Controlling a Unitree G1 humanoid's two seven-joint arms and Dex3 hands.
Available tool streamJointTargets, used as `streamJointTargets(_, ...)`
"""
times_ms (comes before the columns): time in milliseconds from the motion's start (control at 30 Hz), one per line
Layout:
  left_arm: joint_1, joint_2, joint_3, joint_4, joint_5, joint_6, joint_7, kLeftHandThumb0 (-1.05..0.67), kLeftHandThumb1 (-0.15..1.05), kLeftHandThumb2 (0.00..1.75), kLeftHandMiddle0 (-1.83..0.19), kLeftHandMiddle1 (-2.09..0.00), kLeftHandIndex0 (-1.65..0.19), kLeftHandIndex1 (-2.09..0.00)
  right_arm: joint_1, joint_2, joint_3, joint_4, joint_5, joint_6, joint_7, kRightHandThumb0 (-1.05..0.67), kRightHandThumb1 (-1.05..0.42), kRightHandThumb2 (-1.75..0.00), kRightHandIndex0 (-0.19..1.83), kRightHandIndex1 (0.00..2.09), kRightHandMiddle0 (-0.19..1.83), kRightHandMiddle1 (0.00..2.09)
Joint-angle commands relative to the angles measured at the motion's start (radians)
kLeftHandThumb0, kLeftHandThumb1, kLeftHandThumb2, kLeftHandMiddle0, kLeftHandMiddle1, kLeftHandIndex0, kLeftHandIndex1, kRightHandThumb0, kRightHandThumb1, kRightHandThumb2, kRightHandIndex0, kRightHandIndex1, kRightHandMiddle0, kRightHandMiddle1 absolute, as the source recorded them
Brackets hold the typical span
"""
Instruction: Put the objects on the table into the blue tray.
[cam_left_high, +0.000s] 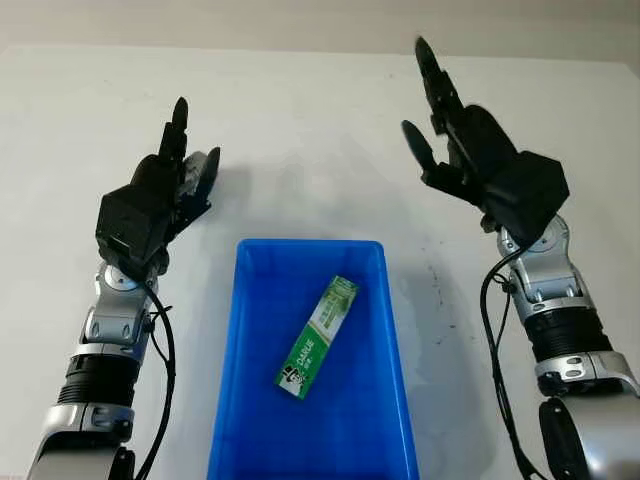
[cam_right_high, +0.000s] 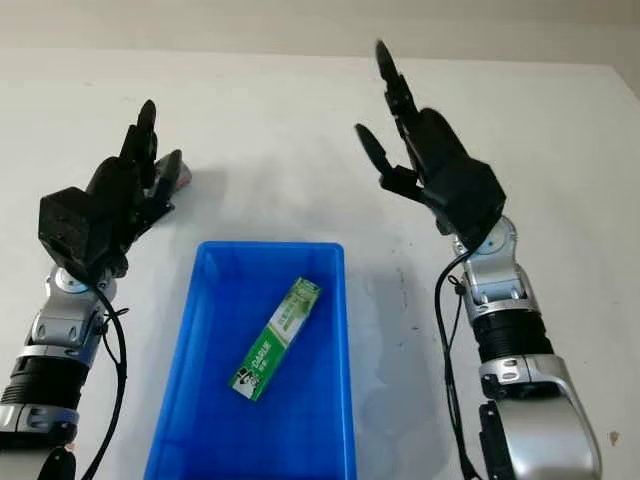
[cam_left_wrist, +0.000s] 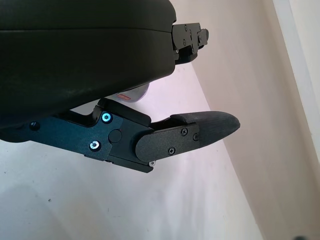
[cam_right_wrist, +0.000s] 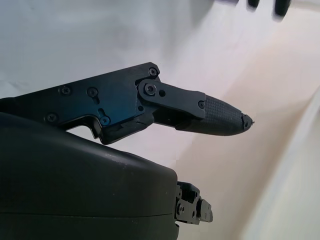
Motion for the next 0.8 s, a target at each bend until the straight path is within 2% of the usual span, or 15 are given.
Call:
streamJointTargets(0, 0.006, 0.004, 0.004, 0.010, 0.000, -0.001, -0.003, -0.69, 1.05, 0.60, 0.11, -0.05, 0.14, -0.05, 0.017, 0.000, -0.018, 0.010, 0.000, 0.011, -0.022, -0.69, -1.05, -0.70, -0.19, 0.00, -0.19, 0.00)
streamJointTargets(267, 0.002, 0.010, 0.004, 0.020, 0.000, -0.011, -0.007, -0.69, 1.05, 0.60, 0.12, -0.05, 0.14, -0.05, 0.038, -0.015, -0.036, 0.043, -0.015, 0.028, -0.058, -0.69, -1.05, -0.68, -0.19, 0.00, -0.19, 0.00)
streamJointTargets(533, 0.001, 0.009, 0.000, 0.004, 0.004, 0.004, -0.002, -0.69, 1.05, 0.60, 0.10, -0.06, 0.13, -0.06, 0.065, -0.007, -0.024, -0.009, -0.034, 0.038, -0.068, -0.67, -1.05, -0.69, -0.19, 0.00, -0.19, 0.00)
streamJointTargets(633, 0.021, 0.020, -0.007, -0.072, 0.024, 0.025, 0.000, -0.69, 1.05, 0.59, 0.09, -0.06, 0.11, -0.06, 0.070, -0.005, -0.020, -0.028, -0.045, 0.045, -0.070, -0.65, -1.05, -0.70, -0.19, 0.00, -0.19, 0.00)
streamJointTargets(767, 0.064, 0.047, -0.031, -0.261, 0.147, 0.086, 0.043, -0.73, 1.05, 0.52, 0.04, -0.07, 0.07, -0.08, 0.068, -0.005, -0.018, -0.029, -0.044, 0.055, -0.055, -0.65, -1.05, -0.71, -0.19, 0.00, -0.19, 0.00)
